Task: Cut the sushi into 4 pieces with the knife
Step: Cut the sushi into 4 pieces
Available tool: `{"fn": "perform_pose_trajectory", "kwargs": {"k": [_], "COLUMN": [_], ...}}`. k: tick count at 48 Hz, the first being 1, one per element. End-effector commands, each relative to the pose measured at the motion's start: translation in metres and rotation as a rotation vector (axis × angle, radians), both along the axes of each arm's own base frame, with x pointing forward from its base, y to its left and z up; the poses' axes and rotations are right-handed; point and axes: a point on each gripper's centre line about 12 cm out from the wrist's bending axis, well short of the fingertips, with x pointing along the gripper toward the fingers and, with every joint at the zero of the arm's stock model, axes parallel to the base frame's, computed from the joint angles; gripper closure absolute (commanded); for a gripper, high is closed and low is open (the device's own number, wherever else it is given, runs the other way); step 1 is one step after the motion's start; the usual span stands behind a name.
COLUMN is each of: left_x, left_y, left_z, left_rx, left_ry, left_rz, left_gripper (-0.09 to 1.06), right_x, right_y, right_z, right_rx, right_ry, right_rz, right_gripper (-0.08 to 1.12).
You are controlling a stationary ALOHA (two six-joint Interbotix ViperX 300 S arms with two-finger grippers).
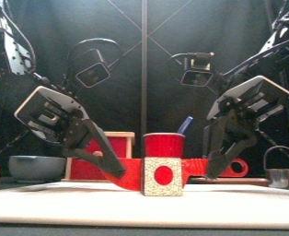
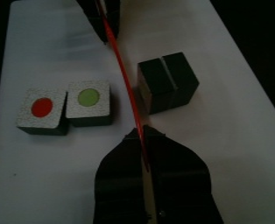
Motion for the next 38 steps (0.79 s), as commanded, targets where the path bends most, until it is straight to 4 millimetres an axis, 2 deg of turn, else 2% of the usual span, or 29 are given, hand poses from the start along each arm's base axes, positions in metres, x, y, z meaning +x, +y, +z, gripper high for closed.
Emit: {"fn": "perform_pose_trajectory", "kwargs": {"k": [1,14,23,30,38], "left_x": [0.014,0.014,0.016,0.015,0.013], "left_y": [0.007,0.013,0.012,0.005,-0.017], "left_z": [0.014,0.028,0.045,0.058,0.065], "left_rx": [0.018,0.035,0.041,0.038,0.028], "left_ry": [-0.055,-0.094,-0.141,-0.177,-0.197], "left_rz": [-0.003,-0.014,-0.029,-0.049,-0.105], "left_gripper": [0.73,0.73,0.73,0.73,0.73], "right_x": [0.013,0.012,0.012,0.007,0.004], "right_y": [-0.017,-0.017,-0.015,-0.009,0.005], "right_z": [0.022,0.035,0.053,0.060,0.066], "right_rx": [-0.003,-0.008,-0.007,-0.003,0.011], "right_ry": [-0.077,-0.099,-0.142,-0.157,-0.173], "right_rz": [-0.041,-0.041,-0.034,-0.020,0.012], "right_gripper": [0.94,0.94,0.94,0.94,0.94]}}
